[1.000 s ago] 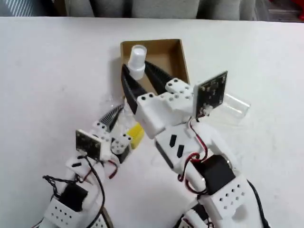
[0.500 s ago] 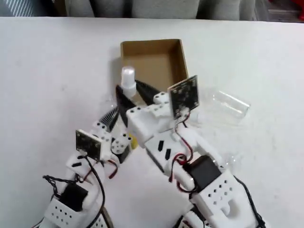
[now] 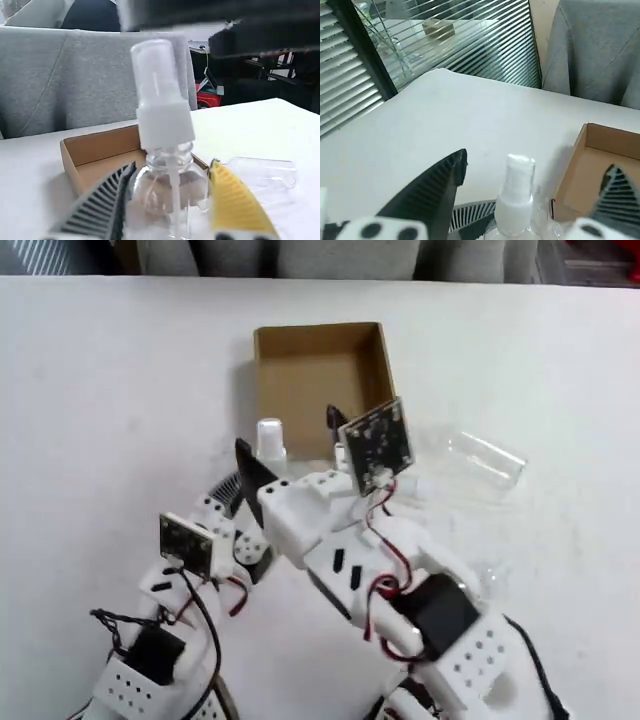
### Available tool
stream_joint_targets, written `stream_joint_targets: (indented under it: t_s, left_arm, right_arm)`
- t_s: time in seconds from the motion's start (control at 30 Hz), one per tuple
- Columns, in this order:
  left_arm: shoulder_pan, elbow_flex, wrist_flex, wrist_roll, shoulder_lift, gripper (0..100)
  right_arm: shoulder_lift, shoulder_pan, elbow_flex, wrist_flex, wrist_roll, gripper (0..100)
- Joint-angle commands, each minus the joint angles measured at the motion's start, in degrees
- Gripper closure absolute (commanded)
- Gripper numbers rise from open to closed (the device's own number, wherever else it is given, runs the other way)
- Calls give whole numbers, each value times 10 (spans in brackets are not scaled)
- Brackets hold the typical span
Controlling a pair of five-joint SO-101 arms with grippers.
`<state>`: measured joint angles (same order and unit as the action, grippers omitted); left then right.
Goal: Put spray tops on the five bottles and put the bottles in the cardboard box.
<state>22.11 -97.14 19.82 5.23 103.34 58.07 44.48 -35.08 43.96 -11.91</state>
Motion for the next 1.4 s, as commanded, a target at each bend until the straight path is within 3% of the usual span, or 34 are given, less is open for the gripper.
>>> stream_joint_targets:
  t_s: [0.0,0.17,0.33,0.47,0.6,0.73,0.8,0.97,1.13,1.37]
  left_arm:
    - [1,2,-1,4,15,977]
    - [1,2,-1,4,15,977]
    - [1,2,-2,4,15,977]
    - [1,2,-1,4,15,977]
    - [-4,2,-5,7,15,977]
    - [-55,2,-55,13,15,977]
    - [-80,2,-76,51,15,977]
    - [-107,2,-96,170,15,977]
    - [-104,2,-95,171,14,977]
    - [-103,2,-91,171,14,978]
  right_arm:
    - [1,-18,91,91,-3,626]
    - [1,-81,117,198,-3,685]
    - [1,-149,105,250,1,991]
    - [1,-163,25,273,1,913]
    - [1,-161,-74,261,1,948]
    - [2,-160,-145,219,1,981]
    - [2,-157,-178,192,1,982]
    - [19,-82,-268,91,1,983]
    - [122,29,-372,-11,1,983]
    - [343,68,-517,-103,1,983]
